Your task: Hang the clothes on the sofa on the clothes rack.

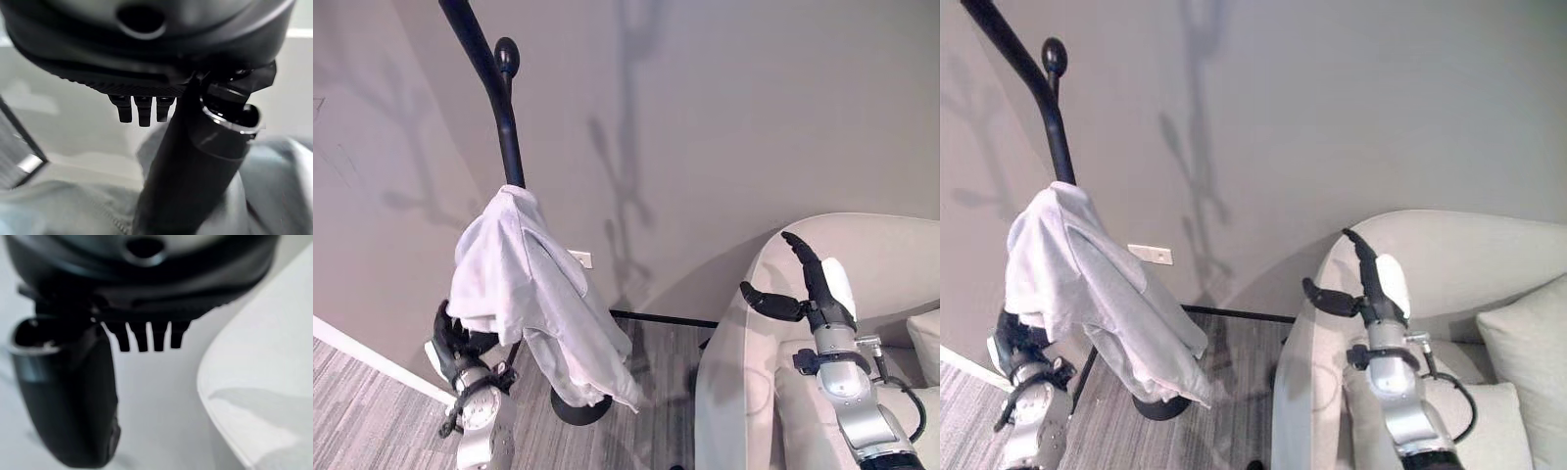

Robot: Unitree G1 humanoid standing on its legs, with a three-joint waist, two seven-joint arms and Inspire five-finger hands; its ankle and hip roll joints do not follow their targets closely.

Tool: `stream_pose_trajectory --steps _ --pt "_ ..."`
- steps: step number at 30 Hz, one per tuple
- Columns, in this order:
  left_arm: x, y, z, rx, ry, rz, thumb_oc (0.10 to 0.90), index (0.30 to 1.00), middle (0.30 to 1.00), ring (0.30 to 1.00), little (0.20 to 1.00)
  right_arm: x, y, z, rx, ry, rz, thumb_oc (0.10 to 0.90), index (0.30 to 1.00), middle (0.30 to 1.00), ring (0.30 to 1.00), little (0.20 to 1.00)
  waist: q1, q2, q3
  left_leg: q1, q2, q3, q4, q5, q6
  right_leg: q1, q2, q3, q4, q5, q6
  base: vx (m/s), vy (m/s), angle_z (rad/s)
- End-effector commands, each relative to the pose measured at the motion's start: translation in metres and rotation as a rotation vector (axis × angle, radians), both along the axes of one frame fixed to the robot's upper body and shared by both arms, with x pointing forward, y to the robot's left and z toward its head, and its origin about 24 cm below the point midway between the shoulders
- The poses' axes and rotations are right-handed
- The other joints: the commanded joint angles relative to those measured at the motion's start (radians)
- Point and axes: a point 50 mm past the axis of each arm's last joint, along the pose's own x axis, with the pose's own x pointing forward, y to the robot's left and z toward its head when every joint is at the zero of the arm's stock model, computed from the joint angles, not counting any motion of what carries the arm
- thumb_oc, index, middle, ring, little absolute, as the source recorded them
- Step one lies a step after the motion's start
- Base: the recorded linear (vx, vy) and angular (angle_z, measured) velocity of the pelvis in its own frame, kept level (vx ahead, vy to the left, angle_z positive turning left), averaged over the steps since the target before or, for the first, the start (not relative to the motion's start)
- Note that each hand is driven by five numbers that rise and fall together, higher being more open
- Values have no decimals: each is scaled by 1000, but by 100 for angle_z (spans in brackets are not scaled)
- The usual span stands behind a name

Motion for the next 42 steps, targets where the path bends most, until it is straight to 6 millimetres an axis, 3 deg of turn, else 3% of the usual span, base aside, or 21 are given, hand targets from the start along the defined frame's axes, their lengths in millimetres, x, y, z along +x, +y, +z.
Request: stream_pose_trajectory --steps 1,3,8,10,11,12,13,14,21,24,25,26,27,29,30,31,32,33,37,41,42 --pt "25 15 46 160 -215 -78 800 900 900 900 900 19 4 29 11 -168 20 800 900 900 900 900 8 -47 -70 -29 52 -51 2 -33 -49 35 -56 19 12 -71 59 0 0 0" --pt "22 8 36 112 -198 -150 800 900 900 900 900 18 6 25 18 -149 26 800 900 900 900 900 10 -47 -67 -29 51 -54 2 -32 -48 35 -56 19 12 -71 59 -24 2 0" --pt "2 -12 4 -166 -221 -594 800 900 900 900 900 14 12 5 110 -75 67 800 900 900 900 900 19 -36 -47 -32 49 -65 2 -27 -44 38 -59 15 12 -70 59 -31 8 1" --pt "-3 -16 -17 -317 -217 -657 800 900 900 900 900 7 14 -8 162 -24 78 800 900 900 900 900 20 -35 -47 -25 50 -64 2 -33 -45 45 -59 15 12 -75 61 2 8 2" --pt "-2 -15 -17 -317 -218 -658 800 900 900 900 900 8 14 -8 163 -25 78 800 900 900 900 900 21 -36 -49 -29 50 -64 2 -29 -45 41 -59 16 12 -72 60 0 0 0" --pt "-10 -21 -35 -472 -233 -635 800 900 900 900 900 1 14 -21 221 20 65 800 900 900 900 900 19 -32 -51 -26 50 -63 2 -31 -45 42 -60 17 12 -75 60 0 0 0" --pt "-10 -20 -35 -473 -235 -636 800 900 900 900 900 1 14 -21 221 20 65 800 900 900 900 900 19 -32 -51 -26 50 -63 2 -32 -45 42 -60 17 12 -75 60 0 0 0" --pt "-20 -25 -52 -567 -222 -592 800 900 900 900 900 -4 15 -33 282 51 38 800 900 900 900 900 15 -28 -51 -23 50 -59 2 -34 -44 42 -59 22 12 -77 60 0 0 0" --pt "-44 -29 -82 -658 -132 -464 800 900 900 900 900 -7 31 -57 430 127 57 800 900 900 900 900 9 -23 -41 -18 51 -54 2 -36 -44 41 -60 30 12 -75 57 -17 10 -4" --pt "-62 -26 -101 -705 -56 -327 800 900 900 900 900 -10 48 -81 602 215 66 800 900 900 900 900 12 -24 -39 -17 51 -54 2 -32 -46 42 -60 28 12 -75 54 -8 2 -1" --pt "-61 -26 -101 -704 -58 -327 800 900 900 900 900 -10 48 -81 603 214 68 800 900 900 900 900 11 -25 -37 -17 51 -54 2 -32 -47 42 -60 28 12 -75 54 0 0 0" --pt "-78 -22 -115 -725 21 -199 800 900 900 900 900 -14 61 -101 759 289 59 800 900 900 900 900 17 -27 -33 -10 51 -56 2 -34 -49 49 -59 27 12 -77 52 0 0 0" --pt "-77 -22 -115 -724 19 -199 800 900 900 900 900 -14 62 -101 760 287 60 800 900 900 900 900 16 -29 -35 -16 50 -56 2 -30 -49 43 -60 27 12 -75 52 0 0 0" --pt "-105 -22 -134 -789 130 6 800 900 900 900 900 -28 83 -137 917 474 38 800 900 900 900 900 25 -33 -33 -9 51 -60 2 -34 -53 51 -58 25 12 -80 49 0 0 0" --pt "-105 -21 -134 -789 128 6 800 900 900 900 900 -27 83 -136 918 472 40 800 900 900 900 900 23 -34 -36 -15 50 -61 2 -30 -53 46 -58 25 12 -77 49 0 0 0" --pt "-122 -22 -142 -794 236 102 800 900 900 900 900 -41 95 -160 1005 605 -2 800 900 900 900 900 30 -35 -35 -13 49 -65 2 -29 -55 49 -57 22 12 -79 46 0 0 0" --pt "-122 -22 -142 -794 236 102 800 900 900 900 900 -41 95 -160 1005 605 -2 800 900 900 900 900 30 -35 -36 -14 49 -65 2 -29 -55 48 -57 22 12 -79 46 0 0 0" --pt "-131 -24 -146 -760 350 82 800 900 900 900 900 -57 105 -180 1105 713 -85 800 900 900 900 900 37 -36 -37 -12 49 -69 2 -29 -57 52 -57 16 12 -81 43 9 6 4" --pt "-131 -33 -151 -628 617 -93 800 900 900 900 900 -95 114 -216 1306 929 -339 800 900 900 900 900 50 -35 -40 -18 47 -78 2 -24 -61 56 -58 4 12 -82 41 7 5 2" --pt "-124 -41 -152 -589 658 -187 800 900 900 900 900 -107 110 -222 1254 1005 -381 800 900 900 900 900 54 -30 -42 -19 46 -84 2 -24 -61 60 -60 -5 12 -83 41 11 8 9" --pt "-125 -45 -153 -577 692 -226 800 900 900 900 900 -122 107 -228 1184 1086 -404 800 900 900 900 900 56 -27 -44 -19 47 -88 2 -24 -61 65 -61 -11 12 -86 41 22 7 5"
